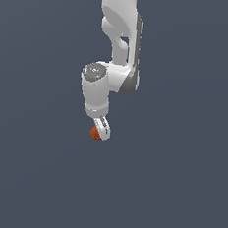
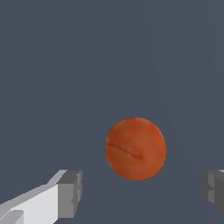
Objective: Pick up the object and move it to a goal position.
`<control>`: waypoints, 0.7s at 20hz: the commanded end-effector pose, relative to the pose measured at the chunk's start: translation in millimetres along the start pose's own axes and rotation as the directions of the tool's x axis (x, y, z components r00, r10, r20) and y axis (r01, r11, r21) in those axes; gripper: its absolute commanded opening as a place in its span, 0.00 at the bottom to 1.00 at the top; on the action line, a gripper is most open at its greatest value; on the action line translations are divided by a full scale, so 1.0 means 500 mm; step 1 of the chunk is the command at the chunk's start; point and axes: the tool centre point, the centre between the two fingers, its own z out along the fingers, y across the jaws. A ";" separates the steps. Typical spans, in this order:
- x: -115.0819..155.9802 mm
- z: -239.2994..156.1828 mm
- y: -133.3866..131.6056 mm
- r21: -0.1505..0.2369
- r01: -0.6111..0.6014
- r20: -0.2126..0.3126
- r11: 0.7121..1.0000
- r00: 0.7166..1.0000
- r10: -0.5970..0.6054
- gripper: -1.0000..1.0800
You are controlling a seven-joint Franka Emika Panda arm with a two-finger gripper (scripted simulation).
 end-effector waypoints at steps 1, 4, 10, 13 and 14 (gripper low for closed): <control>0.003 0.008 0.005 -0.002 -0.046 0.000 0.999 0.999 0.046 0.96; 0.006 0.014 0.010 -0.005 -0.082 0.000 0.997 0.997 0.082 0.96; 0.008 0.020 0.014 -0.006 -0.111 -0.001 0.994 0.994 0.111 0.96; 0.008 0.022 0.014 -0.006 -0.106 -0.001 0.994 0.994 0.106 0.96; 0.008 0.026 0.014 -0.006 -0.106 -0.001 0.994 0.994 0.106 0.96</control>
